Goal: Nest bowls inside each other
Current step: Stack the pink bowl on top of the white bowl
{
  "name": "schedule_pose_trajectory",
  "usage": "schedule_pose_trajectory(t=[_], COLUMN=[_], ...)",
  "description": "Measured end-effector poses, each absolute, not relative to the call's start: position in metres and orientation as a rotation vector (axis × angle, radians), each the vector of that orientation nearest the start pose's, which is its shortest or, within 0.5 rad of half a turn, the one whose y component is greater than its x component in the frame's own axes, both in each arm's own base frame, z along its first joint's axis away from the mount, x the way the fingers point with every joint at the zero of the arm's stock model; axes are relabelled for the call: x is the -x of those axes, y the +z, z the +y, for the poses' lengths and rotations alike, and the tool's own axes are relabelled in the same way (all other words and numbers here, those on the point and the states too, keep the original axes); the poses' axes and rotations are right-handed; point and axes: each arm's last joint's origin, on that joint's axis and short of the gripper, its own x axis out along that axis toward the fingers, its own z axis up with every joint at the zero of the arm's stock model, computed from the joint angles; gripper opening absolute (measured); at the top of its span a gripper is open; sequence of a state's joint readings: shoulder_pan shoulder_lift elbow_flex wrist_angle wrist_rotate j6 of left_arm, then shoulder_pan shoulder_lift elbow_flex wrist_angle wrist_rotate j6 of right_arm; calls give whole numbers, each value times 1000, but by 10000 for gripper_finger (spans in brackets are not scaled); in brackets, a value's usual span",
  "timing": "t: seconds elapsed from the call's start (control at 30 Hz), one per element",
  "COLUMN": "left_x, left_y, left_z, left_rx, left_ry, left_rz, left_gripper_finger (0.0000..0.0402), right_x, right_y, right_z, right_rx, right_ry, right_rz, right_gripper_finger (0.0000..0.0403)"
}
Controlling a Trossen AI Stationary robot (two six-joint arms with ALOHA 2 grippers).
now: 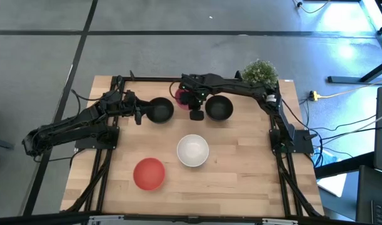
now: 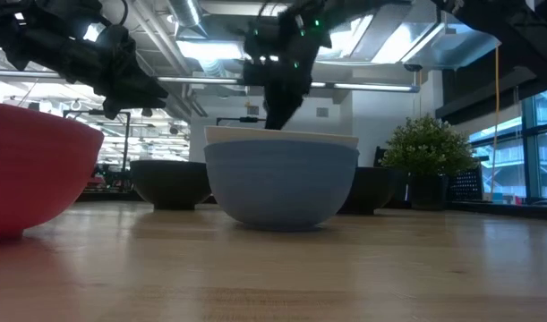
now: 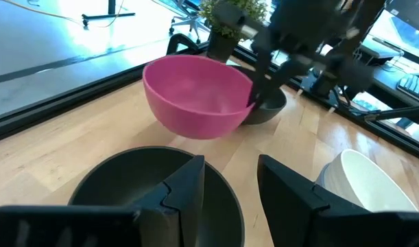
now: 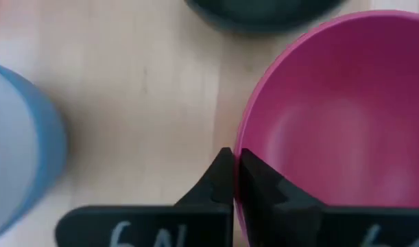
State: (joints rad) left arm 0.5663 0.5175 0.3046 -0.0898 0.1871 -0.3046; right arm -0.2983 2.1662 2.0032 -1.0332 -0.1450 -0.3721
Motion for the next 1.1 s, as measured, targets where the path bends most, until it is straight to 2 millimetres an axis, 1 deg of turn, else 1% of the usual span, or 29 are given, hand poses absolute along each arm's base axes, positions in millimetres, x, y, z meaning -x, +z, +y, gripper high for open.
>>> schedule_pose_trajectory(t=[0.17, 0.33, 0.5, 0.63, 0.7, 0.87, 1.0, 1.1], left_x=[-116, -116, -116, -116, -116, -116, -116, -116], left_y=[212, 212, 212, 212, 212, 212, 212, 212], left_z=[68, 68, 68, 68, 68, 68, 68, 68], left_rx=[411, 412, 419, 419, 420, 443, 445, 444], left_ry=[417, 417, 418, 418, 418, 421, 424, 438], left_rz=[224, 224, 223, 222, 223, 217, 217, 215], left_gripper_finger=[131, 131, 131, 131, 131, 131, 131, 131], right_x=[-441, -443, -447, -446, -442, -428, -417, -411], right_y=[282, 300, 302, 301, 305, 329, 348, 356], right_z=[-110, -82, -45, -19, -10, 5, 18, 32], right_rx=[82, 91, 154, 185, 183, 227, 225, 220], right_ry=[99, 133, 142, 182, 187, 138, 139, 152], right_rz=[1132, 1127, 1149, 1181, 1190, 1150, 1103, 1083], right_gripper_finger=[9, 9, 9, 9, 9, 9, 8, 8])
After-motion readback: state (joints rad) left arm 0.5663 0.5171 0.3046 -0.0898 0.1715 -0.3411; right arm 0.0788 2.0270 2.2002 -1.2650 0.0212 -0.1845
